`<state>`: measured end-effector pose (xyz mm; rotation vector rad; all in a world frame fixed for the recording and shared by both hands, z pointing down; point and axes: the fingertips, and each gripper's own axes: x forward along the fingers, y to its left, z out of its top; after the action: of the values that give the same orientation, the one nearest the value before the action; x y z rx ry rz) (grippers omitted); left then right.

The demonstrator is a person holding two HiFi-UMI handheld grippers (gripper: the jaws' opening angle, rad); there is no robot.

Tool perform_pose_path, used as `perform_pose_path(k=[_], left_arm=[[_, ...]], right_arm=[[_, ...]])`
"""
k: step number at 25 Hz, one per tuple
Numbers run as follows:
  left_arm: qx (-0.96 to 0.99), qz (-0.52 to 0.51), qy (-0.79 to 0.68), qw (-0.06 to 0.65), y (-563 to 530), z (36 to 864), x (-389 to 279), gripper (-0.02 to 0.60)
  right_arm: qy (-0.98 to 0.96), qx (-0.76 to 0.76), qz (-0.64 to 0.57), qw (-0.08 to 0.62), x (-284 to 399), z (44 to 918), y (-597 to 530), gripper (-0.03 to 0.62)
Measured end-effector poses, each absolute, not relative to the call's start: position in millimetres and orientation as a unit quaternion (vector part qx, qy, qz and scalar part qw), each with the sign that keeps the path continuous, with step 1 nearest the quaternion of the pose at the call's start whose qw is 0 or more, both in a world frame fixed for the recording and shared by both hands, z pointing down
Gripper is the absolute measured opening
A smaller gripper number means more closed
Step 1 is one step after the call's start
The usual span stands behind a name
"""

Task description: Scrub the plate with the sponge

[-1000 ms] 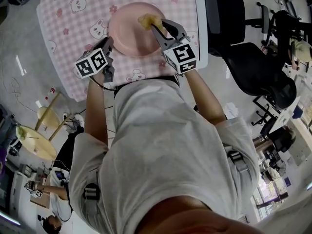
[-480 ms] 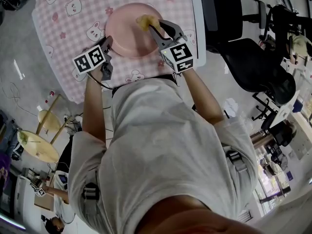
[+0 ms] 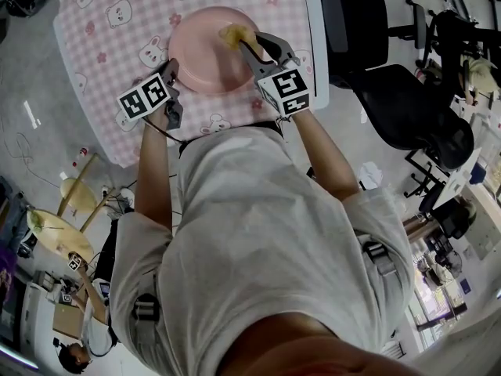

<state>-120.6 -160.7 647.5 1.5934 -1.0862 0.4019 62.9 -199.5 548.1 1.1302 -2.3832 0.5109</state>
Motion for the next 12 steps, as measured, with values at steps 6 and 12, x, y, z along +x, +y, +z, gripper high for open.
perform_pose_path(k=[6,12], left_arm=[[0.705,0.205,-0.482,0.478,-175.6,619.4,-120.4,0.037],[0.716,0.203,-0.488,0.456,-189.0,607.6,-114.8,0.037]], right_arm=[[-0.861,0.417,0.177,0.231,66.8,547.4,-208.9,0.097],[-0.846,0.417,0.192,0.271,71.3,566.5,-219.0,0.097]])
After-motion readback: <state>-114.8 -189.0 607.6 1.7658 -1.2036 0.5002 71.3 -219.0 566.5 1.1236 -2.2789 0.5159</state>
